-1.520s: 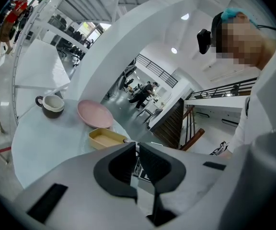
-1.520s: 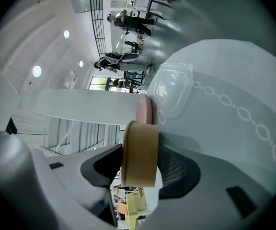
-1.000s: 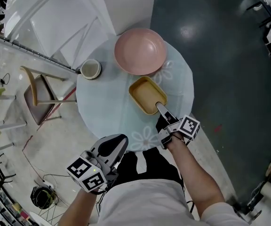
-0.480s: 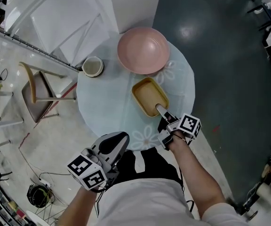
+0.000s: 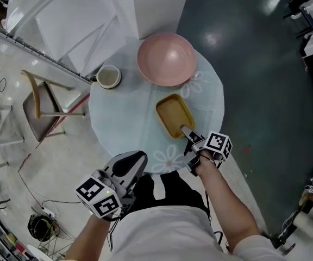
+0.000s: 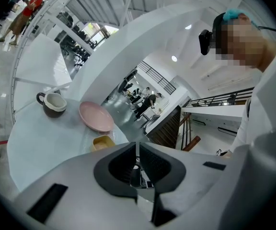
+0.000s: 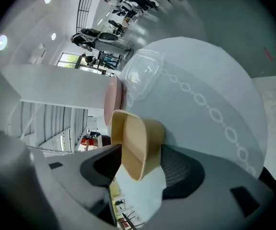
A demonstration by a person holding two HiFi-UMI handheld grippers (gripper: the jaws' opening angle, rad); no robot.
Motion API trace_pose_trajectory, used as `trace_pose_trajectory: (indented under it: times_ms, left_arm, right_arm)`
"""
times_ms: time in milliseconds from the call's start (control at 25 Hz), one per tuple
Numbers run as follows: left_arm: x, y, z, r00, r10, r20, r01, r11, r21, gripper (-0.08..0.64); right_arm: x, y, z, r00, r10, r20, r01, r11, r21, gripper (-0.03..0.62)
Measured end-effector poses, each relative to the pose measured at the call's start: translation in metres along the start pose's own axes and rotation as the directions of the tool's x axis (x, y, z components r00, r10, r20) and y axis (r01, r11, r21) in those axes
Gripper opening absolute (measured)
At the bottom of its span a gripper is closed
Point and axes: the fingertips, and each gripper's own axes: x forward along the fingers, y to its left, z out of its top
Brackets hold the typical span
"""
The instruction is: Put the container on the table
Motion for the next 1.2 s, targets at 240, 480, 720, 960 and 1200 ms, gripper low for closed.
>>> trace_pose_trajectory:
  times_ms: [240, 480, 720, 960, 1200]
  left_arm:
    - [-0.005, -0.001, 0.002, 1.0, -0.015, 0.013, 0.015, 1.0, 0.001, 0.041]
    - [-0.007, 0.001, 0.005, 1.0, -0.023, 0.01, 0.023, 1.0, 0.014, 0.041]
    - [-0.011, -0.005, 0.009, 1.0, -0.026, 0.009, 0.026, 0.999, 0.04, 0.041]
    - [-0.014, -0.018, 0.013, 0.999, -0.036, 0.013, 0.035, 0.997, 0.071, 0.041]
    - [-0.02, -0.032, 0.018, 0.999, -0.047, 0.017, 0.045, 0.993, 0.109, 0.041]
  right_arm:
    - [-0.006, -0.002, -0.002, 1.0, -0.018, 0.005, 0.018, 1.0, 0.01, 0.251]
    - [-0.008, -0.001, -0.005, 1.0, 0.001, 0.005, -0.001, 1.0, 0.007, 0.25]
    - [-0.02, 0.01, -0.011, 0.999, 0.033, 0.001, -0.033, 0.998, -0.049, 0.25]
    - [-0.037, 0.028, -0.015, 0.997, 0.08, 0.0, -0.079, 0.991, -0.11, 0.249]
    - [-0.061, 0.063, -0.021, 0.991, 0.129, 0.024, -0.118, 0.956, -0.27, 0.199]
